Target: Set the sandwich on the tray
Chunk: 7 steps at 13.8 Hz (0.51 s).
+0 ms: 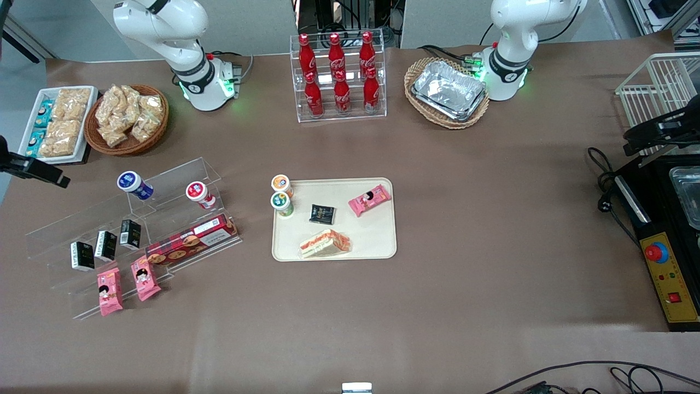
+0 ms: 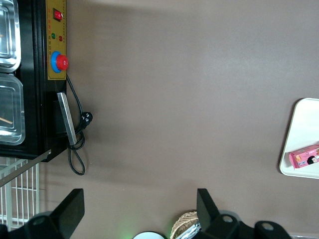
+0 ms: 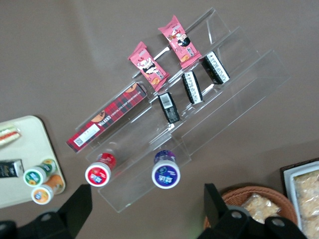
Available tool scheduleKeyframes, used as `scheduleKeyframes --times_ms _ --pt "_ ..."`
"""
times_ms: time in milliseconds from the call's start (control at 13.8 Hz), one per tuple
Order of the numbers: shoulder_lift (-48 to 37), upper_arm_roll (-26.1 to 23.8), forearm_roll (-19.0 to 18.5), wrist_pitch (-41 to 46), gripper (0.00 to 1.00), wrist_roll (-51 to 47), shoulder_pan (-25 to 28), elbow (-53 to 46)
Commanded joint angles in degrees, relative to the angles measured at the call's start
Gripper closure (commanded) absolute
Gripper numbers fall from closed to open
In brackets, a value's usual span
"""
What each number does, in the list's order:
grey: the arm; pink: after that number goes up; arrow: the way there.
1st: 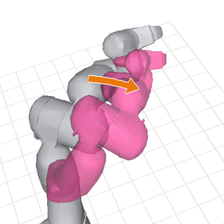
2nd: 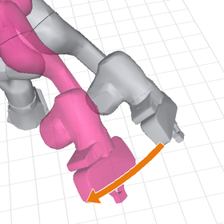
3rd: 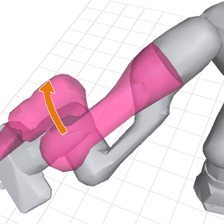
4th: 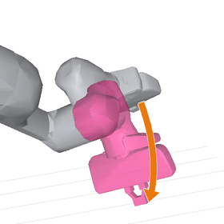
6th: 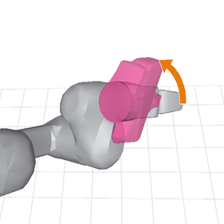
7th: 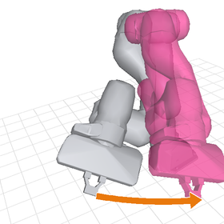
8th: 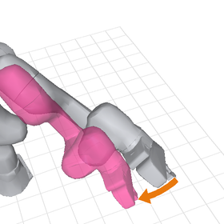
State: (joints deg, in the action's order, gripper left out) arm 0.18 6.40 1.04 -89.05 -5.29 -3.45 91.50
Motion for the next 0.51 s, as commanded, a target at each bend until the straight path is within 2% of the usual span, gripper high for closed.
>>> scheduleKeyframes --times_ms 0,436 --pt "-1.14 -0.69 -0.52 0.01 0.0 4.23 -1.73 1.48" --pt "-0.8 -0.52 -0.43 0.28 0.0 1.42 -1.3 1.31"
